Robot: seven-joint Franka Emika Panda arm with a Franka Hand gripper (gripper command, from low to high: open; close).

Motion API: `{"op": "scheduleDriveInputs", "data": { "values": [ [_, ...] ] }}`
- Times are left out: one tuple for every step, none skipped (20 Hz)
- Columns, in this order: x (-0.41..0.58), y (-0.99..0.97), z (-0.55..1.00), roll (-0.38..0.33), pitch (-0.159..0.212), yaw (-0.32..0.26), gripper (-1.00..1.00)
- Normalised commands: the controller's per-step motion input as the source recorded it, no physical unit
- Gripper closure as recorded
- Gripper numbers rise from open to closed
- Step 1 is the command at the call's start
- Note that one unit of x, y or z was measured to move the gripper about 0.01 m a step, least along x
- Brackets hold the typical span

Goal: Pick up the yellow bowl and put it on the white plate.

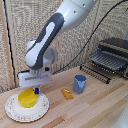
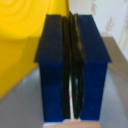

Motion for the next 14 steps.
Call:
{"op": "scheduleDriveInputs", "data": {
  "values": [
    [0.000,0.06,0.04,0.000,0.055,0.000,-1.00],
    [0.000,0.00,0.27,0.000,0.062,0.000,-1.00],
    [0.111,-0.03,0.55,0.000,0.049,0.000,-1.00],
    [0.126,-0.11,0.72,0.000,0.000,0.000,-1.00],
    [0.146,-0.15,0.77,0.000,0.000,0.007,-1.00],
    [0.177,-0.17,0.81,0.000,0.000,0.000,-1.00],
    [0.143,-0.15,0.87,0.000,-0.009,0.036,-1.00],
    [0.097,-0.19,0.83,0.000,-0.014,0.095,-1.00],
    [0.123,-0.09,0.81,0.000,-0.032,0.107,-1.00],
    [0.069,-0.07,0.81,0.000,-0.035,0.109,-1.00],
    [0.089,-0.03,0.84,0.000,-0.027,0.121,-1.00],
    [0.134,-0.06,0.79,0.000,-0.011,0.123,-1.00],
    [0.249,-0.08,0.70,0.000,0.000,0.105,-1.00],
    [0.254,-0.17,0.51,0.014,-0.013,0.114,-1.00]
  ]
}}
